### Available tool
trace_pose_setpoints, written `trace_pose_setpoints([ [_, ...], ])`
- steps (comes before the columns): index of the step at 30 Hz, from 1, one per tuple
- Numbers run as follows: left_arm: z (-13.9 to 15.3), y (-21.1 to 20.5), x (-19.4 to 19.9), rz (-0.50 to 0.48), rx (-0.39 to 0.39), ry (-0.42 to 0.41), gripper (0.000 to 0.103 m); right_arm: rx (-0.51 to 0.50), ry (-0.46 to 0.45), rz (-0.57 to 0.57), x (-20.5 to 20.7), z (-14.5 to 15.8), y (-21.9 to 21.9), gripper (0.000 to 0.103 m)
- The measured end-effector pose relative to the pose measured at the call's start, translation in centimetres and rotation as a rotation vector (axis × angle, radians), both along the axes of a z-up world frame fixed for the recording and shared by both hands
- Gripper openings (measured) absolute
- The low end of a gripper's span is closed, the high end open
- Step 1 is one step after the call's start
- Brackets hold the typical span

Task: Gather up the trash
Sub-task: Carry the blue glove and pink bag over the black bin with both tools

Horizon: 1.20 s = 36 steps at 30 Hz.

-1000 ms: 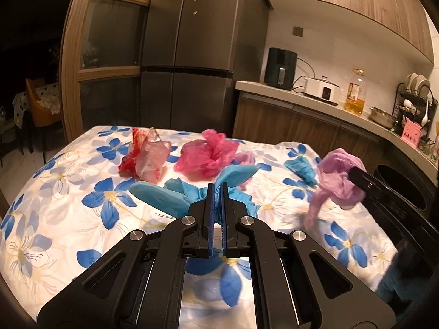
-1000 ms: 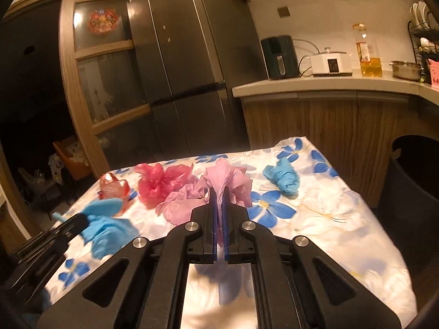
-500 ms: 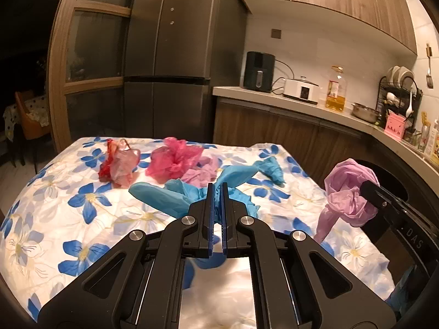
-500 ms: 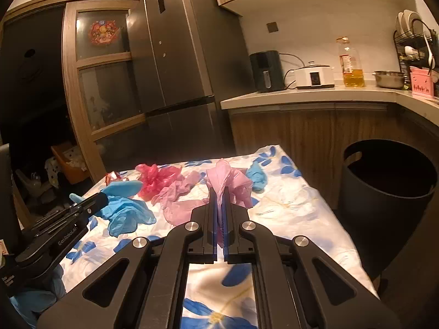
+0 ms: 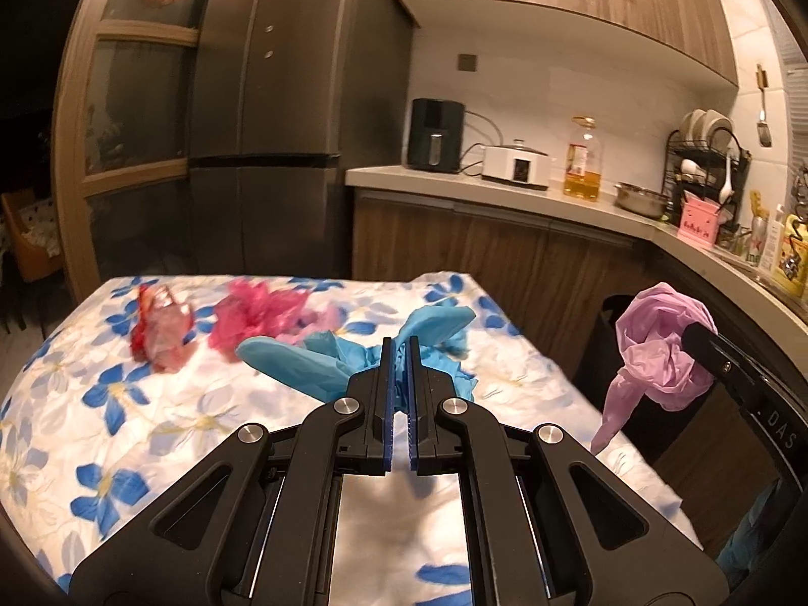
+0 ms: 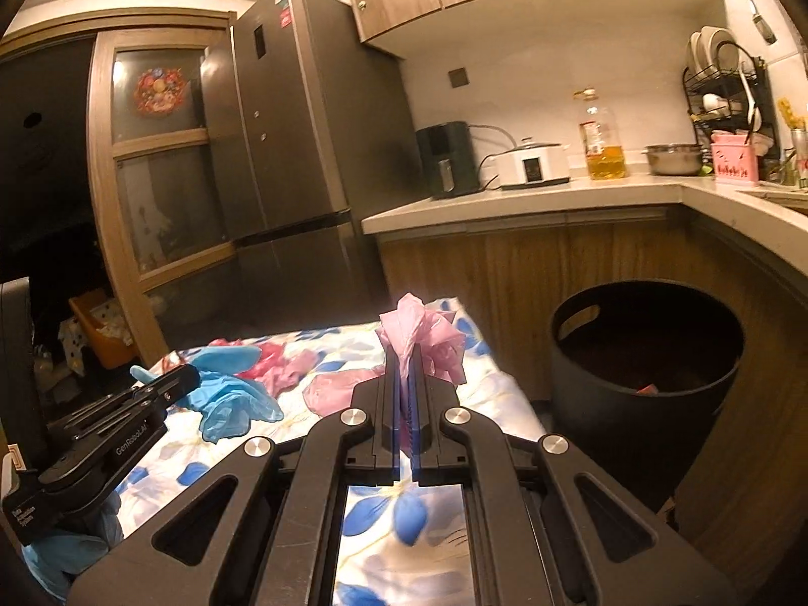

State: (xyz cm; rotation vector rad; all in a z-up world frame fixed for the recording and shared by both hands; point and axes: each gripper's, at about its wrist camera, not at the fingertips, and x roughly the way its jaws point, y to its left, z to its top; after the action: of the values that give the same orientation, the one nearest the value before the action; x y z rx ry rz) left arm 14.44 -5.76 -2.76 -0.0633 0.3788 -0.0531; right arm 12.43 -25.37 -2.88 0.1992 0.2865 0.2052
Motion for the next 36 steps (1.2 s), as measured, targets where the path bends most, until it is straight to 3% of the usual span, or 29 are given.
trace_pose_setpoints([
  [23, 3.3, -16.5, 6.6, -0.297, 0.015, -0.071, 0.003, -0.036, -0.063, -0.32, 2.7, 2.8, -12.9, 0.004],
  [36, 3.2, -22.5, 8.5, -0.38, 0.028, -0.076, 0.003, -0.016, -0.065, -0.379, 3.7, 2.6, -16.1, 0.003],
])
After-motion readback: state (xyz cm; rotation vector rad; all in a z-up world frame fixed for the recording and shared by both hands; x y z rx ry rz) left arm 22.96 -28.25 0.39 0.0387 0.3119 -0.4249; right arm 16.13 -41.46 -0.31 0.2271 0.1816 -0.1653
